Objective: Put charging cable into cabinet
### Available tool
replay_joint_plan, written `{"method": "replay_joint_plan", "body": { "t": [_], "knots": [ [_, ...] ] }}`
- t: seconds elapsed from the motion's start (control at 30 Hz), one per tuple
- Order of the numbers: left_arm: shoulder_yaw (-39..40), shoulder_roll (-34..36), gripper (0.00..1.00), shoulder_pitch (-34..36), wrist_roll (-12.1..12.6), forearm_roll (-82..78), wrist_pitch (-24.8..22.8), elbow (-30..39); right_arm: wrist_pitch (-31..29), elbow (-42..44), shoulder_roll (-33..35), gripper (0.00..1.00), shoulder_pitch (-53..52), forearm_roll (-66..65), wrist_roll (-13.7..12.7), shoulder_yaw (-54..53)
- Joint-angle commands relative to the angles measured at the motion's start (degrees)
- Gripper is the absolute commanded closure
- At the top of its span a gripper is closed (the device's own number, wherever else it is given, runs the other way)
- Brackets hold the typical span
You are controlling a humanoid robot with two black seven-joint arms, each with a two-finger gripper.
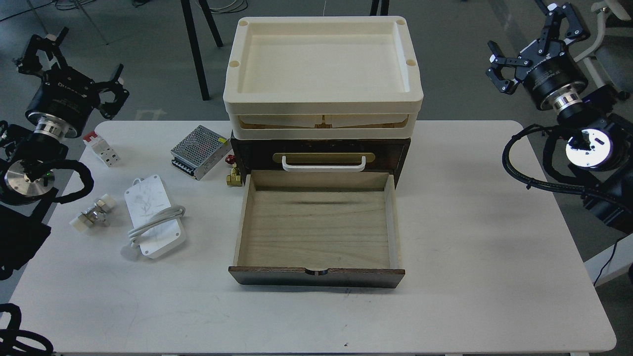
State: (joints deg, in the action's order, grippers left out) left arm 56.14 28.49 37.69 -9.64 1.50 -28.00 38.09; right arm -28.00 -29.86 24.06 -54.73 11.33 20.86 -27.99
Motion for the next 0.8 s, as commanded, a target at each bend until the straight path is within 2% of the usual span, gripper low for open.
{"method": "replay_joint_plan", "body": {
  "t": [0.0, 0.23, 0.3, 0.4, 0.47, 0.53, 0.63, 0.77],
  "knots": [
    [0.2, -0.6, 0.00, -0.1, -0.3, 0.3, 0.0, -0.1, 0.0, 0.0, 0.4, 0.00, 0.1, 0.3, 0.1, -2.1],
    [0.2, -0.4, 0.00, 0.6, -0.4, 4.5, 0.0, -0.3, 0.0, -0.5, 0.8, 0.00, 0.4, 0.3, 0.1, -4.0],
    [1.0, 0.2, 0.00, -0.8, -0.6, 5.1, 0.0, 5.3, 0.0, -0.6, 0.7, 0.00, 0.4, 0.3, 0.1, -4.2],
    [3.6, 2.5, 0.00, -5.5, -2.4, 5.8, 0.0, 15.3, 0.0, -0.8, 0.8, 0.00, 0.2, 0.3, 0.1, -4.3],
    [6.2, 3.1, 0.00, -6.7, -2.7, 5.4, 0.0, 20.9, 0.0, -1.2, 0.9, 0.00, 0.1, 0.3, 0.1, -4.4],
    [7.1, 4.2, 0.00, -7.0, -2.8, 4.1, 0.0, 24.2, 0.0, -1.5, 1.6, 0.00, 0.1, 0.4, 0.1, -4.4],
    [7.2, 7.3, 0.00, -6.8, -3.9, -6.8, 0.0, 26.6, 0.0, -1.6, 2.4, 0.00, 0.2, 0.4, 0.1, -4.4],
    [6.6, 11.7, 0.00, -6.7, -9.1, -40.1, 0.0, 33.5, 0.0, -1.5, 3.2, 0.00, 0.8, 0.4, 0.1, -4.4]
  ]
}}
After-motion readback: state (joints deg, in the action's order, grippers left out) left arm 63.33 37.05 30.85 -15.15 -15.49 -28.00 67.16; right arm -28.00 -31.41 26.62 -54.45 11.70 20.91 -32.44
